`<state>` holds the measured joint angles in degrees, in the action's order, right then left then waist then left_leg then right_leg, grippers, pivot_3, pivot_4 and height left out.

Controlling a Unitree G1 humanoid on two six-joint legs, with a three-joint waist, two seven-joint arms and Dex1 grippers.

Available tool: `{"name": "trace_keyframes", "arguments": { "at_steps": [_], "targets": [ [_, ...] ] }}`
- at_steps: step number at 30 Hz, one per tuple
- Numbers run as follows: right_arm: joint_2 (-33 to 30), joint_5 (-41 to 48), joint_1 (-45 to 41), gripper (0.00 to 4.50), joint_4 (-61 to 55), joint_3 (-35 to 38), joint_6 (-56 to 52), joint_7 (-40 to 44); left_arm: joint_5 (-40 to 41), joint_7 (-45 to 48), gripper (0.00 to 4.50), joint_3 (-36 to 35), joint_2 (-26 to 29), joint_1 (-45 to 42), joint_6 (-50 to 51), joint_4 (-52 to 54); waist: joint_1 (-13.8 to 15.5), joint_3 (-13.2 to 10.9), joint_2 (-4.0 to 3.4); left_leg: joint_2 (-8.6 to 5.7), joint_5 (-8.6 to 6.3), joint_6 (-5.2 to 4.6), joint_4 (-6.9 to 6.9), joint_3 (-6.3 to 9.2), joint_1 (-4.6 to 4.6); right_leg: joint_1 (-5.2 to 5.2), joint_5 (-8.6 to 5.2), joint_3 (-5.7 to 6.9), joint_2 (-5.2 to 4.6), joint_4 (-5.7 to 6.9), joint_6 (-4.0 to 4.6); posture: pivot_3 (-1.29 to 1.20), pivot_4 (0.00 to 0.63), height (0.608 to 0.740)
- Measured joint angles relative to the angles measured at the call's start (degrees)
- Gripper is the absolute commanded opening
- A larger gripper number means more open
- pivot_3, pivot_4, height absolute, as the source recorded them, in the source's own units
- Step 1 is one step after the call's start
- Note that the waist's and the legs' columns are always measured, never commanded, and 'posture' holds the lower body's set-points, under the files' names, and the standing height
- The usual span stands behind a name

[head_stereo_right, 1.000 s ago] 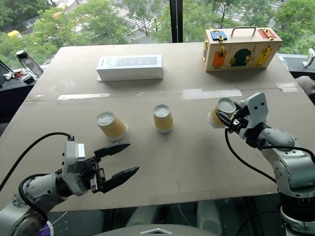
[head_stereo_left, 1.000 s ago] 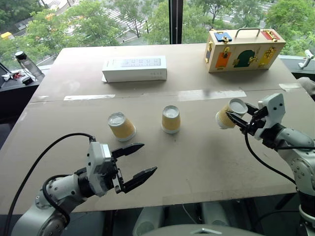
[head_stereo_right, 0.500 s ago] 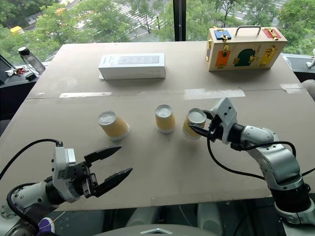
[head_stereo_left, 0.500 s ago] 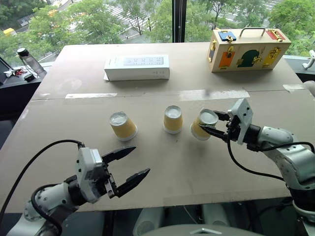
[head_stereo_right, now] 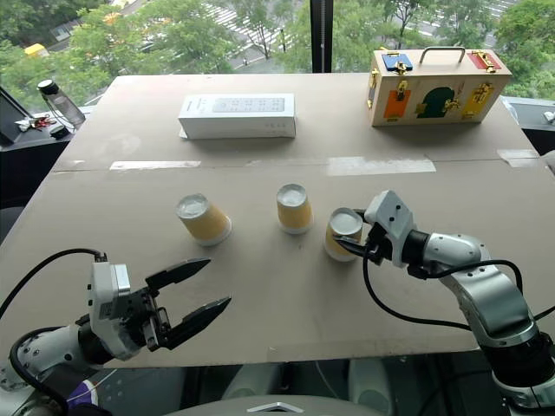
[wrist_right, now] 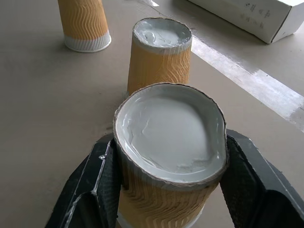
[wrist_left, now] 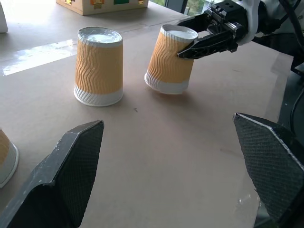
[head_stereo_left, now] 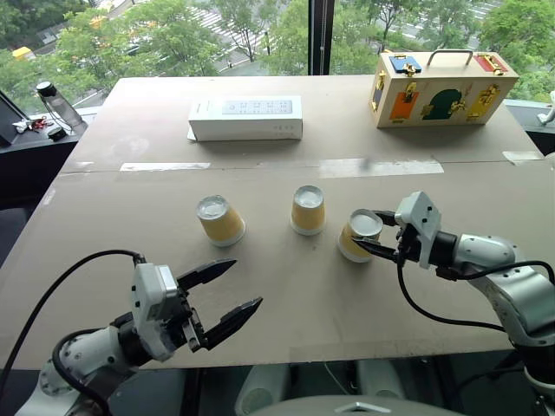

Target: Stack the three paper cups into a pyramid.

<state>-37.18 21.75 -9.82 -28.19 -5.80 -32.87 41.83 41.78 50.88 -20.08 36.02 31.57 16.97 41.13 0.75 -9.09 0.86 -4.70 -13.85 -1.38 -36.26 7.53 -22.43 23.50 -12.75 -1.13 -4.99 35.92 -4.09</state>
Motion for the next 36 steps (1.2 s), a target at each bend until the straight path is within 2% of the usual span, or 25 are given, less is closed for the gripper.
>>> {"name": "trace_keyframes", "arguments": {
  "at_steps": [4,6,7,9,10,15,20,24,27,33,36],
  "targets": [
    [-0.02,-1.1,1.15,2.11,0.54,-0.1,1.88,0.37,-0.03,-0.14,4.5,0.0,-0.18,-0.03,-0.14,0.0,-0.05,0.01,0.01,0.0,0.0,0.0,-0.02,0.01,0.02,-0.01,-0.02,0.0,0.02,0.01,0.05,0.0,0.15,0.74],
    [-0.02,-1.43,1.39,3.11,1.34,-0.09,3.03,0.5,-0.03,-0.26,4.5,0.0,-0.22,-0.06,-0.17,0.0,-0.03,0.01,0.02,0.0,0.0,0.0,-0.04,0.01,0.03,-0.02,-0.02,0.01,0.02,0.02,0.06,0.0,0.15,0.74],
    [-0.01,-1.58,1.46,3.31,2.01,-0.08,3.99,0.78,-0.04,-0.45,4.5,0.01,-0.23,-0.13,-0.17,0.0,-0.03,0.02,0.03,0.0,0.0,0.0,-0.04,0.02,0.04,-0.03,-0.01,0.01,0.02,0.02,0.07,0.0,0.15,0.74],
    [-0.01,-2.24,1.97,4.31,4.0,-0.2,4.93,1.65,-0.05,-0.73,4.5,0.03,-0.23,-0.69,-0.16,0.0,0.0,0.03,0.04,0.0,0.01,0.0,-0.06,0.02,0.03,-0.03,-0.01,0.01,0.03,0.02,0.07,0.0,0.15,0.74],
    [0.0,-2.49,2.23,4.47,5.13,-0.28,5.51,1.89,-0.04,-1.06,4.5,0.04,-0.23,-1.07,-0.15,0.0,0.02,0.02,0.03,0.0,0.01,-0.01,-0.06,0.01,0.03,-0.03,0.0,0.01,0.03,0.02,0.07,0.0,0.15,0.74],
    [0.01,-1.5,2.38,4.47,5.75,1.04,9.18,4.32,-0.65,-5.13,4.5,1.92,-0.23,-5.01,1.91,0.0,0.0,0.01,0.01,0.0,0.01,0.0,-0.07,0.04,0.02,-0.03,0.1,0.02,0.05,0.02,-0.08,0.0,0.15,0.74],
    [-0.31,3.49,7.65,4.47,2.28,8.99,18.64,10.03,0.23,-14.1,4.5,6.63,-0.25,-15.18,9.96,0.11,0.27,0.01,0.02,-0.05,0.01,0.0,-0.11,0.12,-0.01,-0.05,0.11,0.09,0.03,0.03,-0.1,0.0,0.15,0.74],
    [-3.33,9.43,11.51,4.47,0.26,15.16,17.57,12.85,-0.18,-16.37,4.5,11.34,0.05,-23.93,13.78,-1.25,0.04,0.01,0.01,-0.04,0.01,0.0,-0.16,0.06,0.02,-0.05,0.2,0.02,0.07,0.05,-0.08,0.0,0.15,0.74],
    [-6.17,13.13,17.24,4.47,-1.15,20.9,16.77,15.77,-3.14,-18.28,4.5,17.61,-2.73,-33.14,15.63,-6.44,0.47,0.03,-0.02,-0.04,0.01,0.0,-0.19,0.09,0.07,-0.15,0.21,0.08,0.08,0.05,-0.08,0.0,0.15,0.74],
    [-6.35,15.09,24.55,4.47,-4.7,29.76,18.4,16.98,-9.76,-20.01,4.5,24.75,-6.65,-41.53,16.24,-15.02,-0.09,0.04,0.0,-0.03,0.01,0.0,-0.19,-0.02,0.1,-0.15,0.22,-0.06,0.09,0.05,-0.11,0.0,0.15,0.74],
    [-5.45,15.29,25.83,4.47,-5.17,31.61,19.35,16.32,-12.63,-19.93,4.5,27.1,-8.53,-44.38,15.34,-18.72,0.13,0.04,0.01,-0.03,0.02,0.0,-0.22,-0.01,0.11,-0.16,0.24,-0.06,0.08,0.06,-0.14,0.0,0.15,0.74]
  ]
}}
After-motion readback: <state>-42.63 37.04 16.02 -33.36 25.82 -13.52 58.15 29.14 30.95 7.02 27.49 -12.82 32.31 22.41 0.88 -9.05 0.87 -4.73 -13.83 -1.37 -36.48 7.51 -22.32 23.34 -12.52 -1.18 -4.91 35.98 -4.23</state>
